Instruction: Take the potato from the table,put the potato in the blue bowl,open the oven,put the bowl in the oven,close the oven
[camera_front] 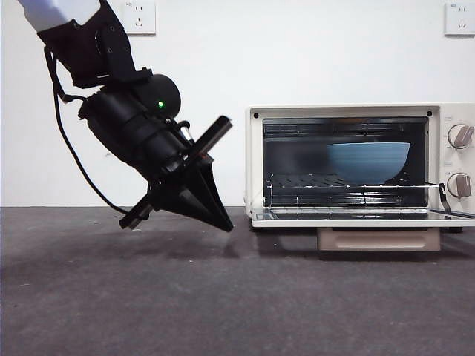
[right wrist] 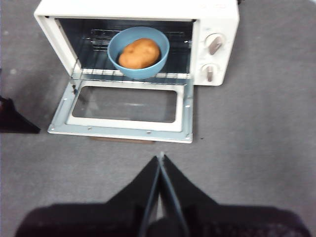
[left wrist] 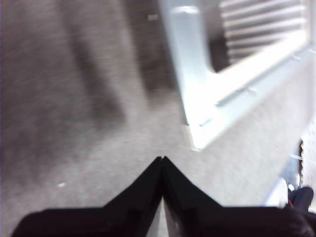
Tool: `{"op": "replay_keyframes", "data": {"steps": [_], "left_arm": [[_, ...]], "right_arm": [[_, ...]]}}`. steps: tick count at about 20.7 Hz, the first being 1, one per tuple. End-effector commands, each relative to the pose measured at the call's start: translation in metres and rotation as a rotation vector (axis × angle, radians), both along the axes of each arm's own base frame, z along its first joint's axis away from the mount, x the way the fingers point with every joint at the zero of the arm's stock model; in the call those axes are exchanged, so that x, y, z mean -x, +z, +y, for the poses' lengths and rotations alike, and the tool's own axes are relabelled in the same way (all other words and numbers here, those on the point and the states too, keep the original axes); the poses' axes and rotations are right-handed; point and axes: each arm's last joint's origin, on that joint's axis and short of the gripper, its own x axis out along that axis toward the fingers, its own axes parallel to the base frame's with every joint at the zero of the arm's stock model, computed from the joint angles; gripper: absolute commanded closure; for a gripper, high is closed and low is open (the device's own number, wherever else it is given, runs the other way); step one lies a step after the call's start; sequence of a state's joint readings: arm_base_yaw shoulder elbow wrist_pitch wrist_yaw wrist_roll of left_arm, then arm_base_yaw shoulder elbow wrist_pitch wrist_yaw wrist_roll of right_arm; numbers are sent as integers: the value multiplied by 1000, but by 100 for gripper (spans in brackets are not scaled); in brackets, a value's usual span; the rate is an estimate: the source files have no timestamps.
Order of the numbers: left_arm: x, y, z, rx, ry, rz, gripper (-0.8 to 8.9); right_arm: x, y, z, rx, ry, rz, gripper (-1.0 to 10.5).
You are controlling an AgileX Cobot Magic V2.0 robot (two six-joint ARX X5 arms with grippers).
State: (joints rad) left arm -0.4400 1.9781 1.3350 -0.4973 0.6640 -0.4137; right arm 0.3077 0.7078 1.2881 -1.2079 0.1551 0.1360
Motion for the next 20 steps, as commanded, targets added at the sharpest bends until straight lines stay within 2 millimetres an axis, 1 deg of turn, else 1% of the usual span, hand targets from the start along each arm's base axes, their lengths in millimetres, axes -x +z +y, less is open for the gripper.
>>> {"op": "replay_keyframes", "data": {"steps": [1, 4, 7, 11, 12, 20], "left_arm": [[0, -8, -3, -11, 33, 44, 820], [0, -9, -4, -26, 80, 68, 820], [0, -8, -10, -12, 111, 82, 820], [1, -24, -17, -17, 122, 151, 819], [1, -25, -19, -2, 112, 153, 819], [0, -21, -30, 65, 137, 150, 820]], "right_arm": [[-5, -8, 2, -50, -13, 9, 954], [-9, -12, 5, -75, 16, 20, 955], [-11, -11, 6, -94, 25, -2, 954], [-11, -10, 6, -102, 20, -7, 954], [-11, -10, 6, -102, 21, -7, 954], [-11, -10, 6, -107, 24, -14, 955]]}}
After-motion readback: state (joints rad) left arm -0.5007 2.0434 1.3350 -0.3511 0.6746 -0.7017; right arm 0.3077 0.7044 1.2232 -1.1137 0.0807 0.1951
